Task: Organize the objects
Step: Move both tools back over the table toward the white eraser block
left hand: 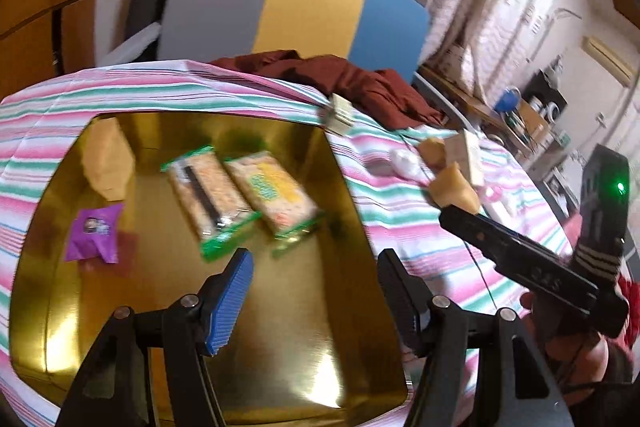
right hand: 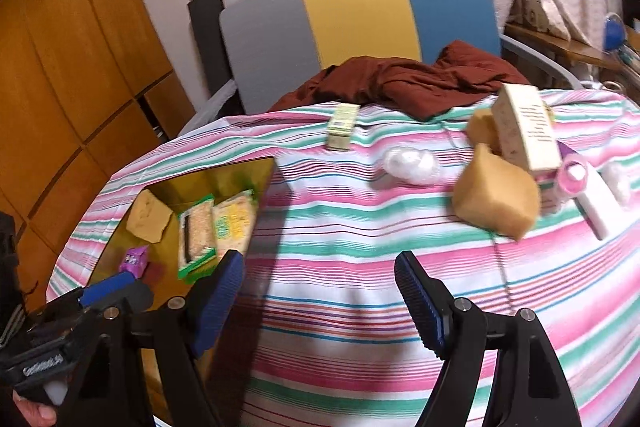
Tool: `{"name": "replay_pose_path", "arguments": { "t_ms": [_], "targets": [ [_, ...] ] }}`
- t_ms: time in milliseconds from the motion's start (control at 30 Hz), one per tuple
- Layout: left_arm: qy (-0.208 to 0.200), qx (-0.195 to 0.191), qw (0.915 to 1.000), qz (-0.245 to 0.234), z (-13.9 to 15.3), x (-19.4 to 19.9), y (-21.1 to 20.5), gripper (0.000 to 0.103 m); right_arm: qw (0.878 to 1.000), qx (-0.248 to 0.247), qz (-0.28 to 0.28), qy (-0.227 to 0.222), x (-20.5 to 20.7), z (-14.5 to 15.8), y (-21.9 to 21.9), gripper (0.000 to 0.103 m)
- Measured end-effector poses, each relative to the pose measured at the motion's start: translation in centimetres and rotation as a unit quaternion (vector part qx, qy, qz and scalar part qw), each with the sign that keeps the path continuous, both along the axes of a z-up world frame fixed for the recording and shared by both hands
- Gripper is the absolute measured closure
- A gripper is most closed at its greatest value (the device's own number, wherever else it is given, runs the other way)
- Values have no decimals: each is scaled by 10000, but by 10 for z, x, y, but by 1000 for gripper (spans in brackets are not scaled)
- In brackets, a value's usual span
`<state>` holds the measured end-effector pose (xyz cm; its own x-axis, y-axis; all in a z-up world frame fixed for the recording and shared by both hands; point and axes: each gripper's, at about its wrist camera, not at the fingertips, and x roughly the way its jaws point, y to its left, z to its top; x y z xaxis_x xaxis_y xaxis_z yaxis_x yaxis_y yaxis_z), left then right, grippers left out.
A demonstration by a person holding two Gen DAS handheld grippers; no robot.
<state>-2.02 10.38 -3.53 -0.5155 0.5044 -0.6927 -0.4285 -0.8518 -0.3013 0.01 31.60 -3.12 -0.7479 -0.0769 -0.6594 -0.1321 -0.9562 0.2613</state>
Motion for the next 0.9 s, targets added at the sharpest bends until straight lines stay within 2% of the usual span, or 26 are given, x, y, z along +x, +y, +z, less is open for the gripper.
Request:
{"name": "replay_pose_path", "arguments": {
  "t_ms": [567, 767, 900],
  "targets": [
    [-28, -324, 9930, -1134, -1, 36, 85, 38, 9938, 94, -1075, -269, 47, -27, 110, 25],
    [-199, -453, 9889, -1401, -10, 44, 108, 38, 9898, 363, -1334, -336, 58, -33, 153, 25],
    [-320, -545, 9863, -1522, -17, 48, 120, 38, 9853, 721, -1532, -247, 57, -31, 188, 25]
  ]
}}
